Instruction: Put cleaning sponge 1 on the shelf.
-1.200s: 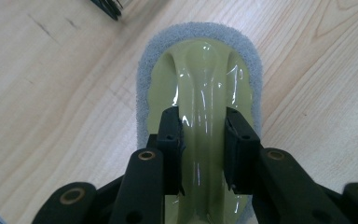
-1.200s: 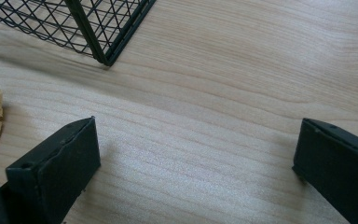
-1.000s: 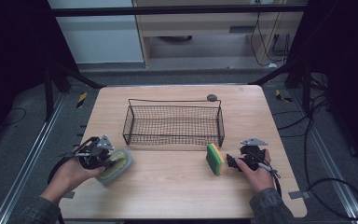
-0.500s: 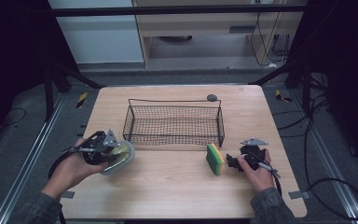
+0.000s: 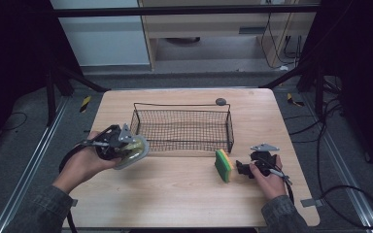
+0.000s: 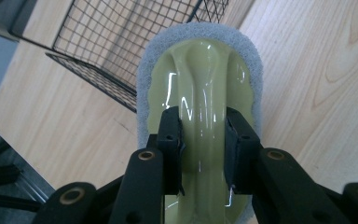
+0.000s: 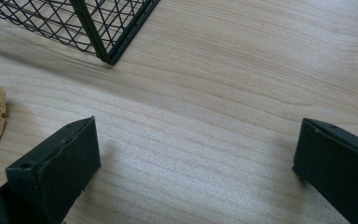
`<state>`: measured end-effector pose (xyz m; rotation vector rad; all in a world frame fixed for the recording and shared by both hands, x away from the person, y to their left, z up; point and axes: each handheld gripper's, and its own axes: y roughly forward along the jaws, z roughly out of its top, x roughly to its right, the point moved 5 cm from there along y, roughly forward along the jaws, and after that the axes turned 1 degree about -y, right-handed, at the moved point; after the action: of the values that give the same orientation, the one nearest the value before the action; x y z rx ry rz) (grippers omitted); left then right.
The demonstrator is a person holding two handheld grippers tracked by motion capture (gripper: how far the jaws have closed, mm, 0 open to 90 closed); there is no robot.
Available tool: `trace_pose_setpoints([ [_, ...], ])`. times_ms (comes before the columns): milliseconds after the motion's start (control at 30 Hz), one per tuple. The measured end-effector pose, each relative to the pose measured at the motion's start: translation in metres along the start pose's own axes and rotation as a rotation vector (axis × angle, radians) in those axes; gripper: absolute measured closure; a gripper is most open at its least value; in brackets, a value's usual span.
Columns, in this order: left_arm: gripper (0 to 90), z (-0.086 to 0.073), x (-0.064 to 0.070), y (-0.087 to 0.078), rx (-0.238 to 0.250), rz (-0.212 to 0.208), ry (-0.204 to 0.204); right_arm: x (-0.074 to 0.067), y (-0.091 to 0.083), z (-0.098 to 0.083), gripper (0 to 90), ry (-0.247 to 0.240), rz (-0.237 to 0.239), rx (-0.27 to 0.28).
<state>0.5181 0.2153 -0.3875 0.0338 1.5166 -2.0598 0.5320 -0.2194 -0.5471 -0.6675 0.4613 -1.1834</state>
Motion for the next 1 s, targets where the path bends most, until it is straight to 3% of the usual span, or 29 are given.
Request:
trace_pose_setpoints([
  [367, 70.8, 0.038, -0.035, 0.002, 0.033, 0.008, 0.053, 0.001, 0.001, 0.0, 0.4, -0.022, 0.026, -0.005],
  [600, 70.8, 0.062, -0.045, 0.008, 0.029, 0.007, 0.131, 0.002, 0.001, 0.001, 0.7, -0.049, 0.034, 0.0],
  [733, 70.8, 0.072, -0.044, 0.005, 0.043, 0.033, 0.164, 0.001, -0.001, -0.002, 0.7, -0.056, 0.045, 0.001],
  [933, 70.8, 0.077, -0.045, 0.003, 0.067, 0.08, 0.144, -0.001, -0.005, -0.006, 0.9, -0.083, 0.061, -0.002],
  [1000, 70.8, 0.077, -0.046, 0.003, 0.069, 0.088, 0.142, -0.002, -0.006, -0.006, 1.0, -0.062, 0.065, -0.003],
])
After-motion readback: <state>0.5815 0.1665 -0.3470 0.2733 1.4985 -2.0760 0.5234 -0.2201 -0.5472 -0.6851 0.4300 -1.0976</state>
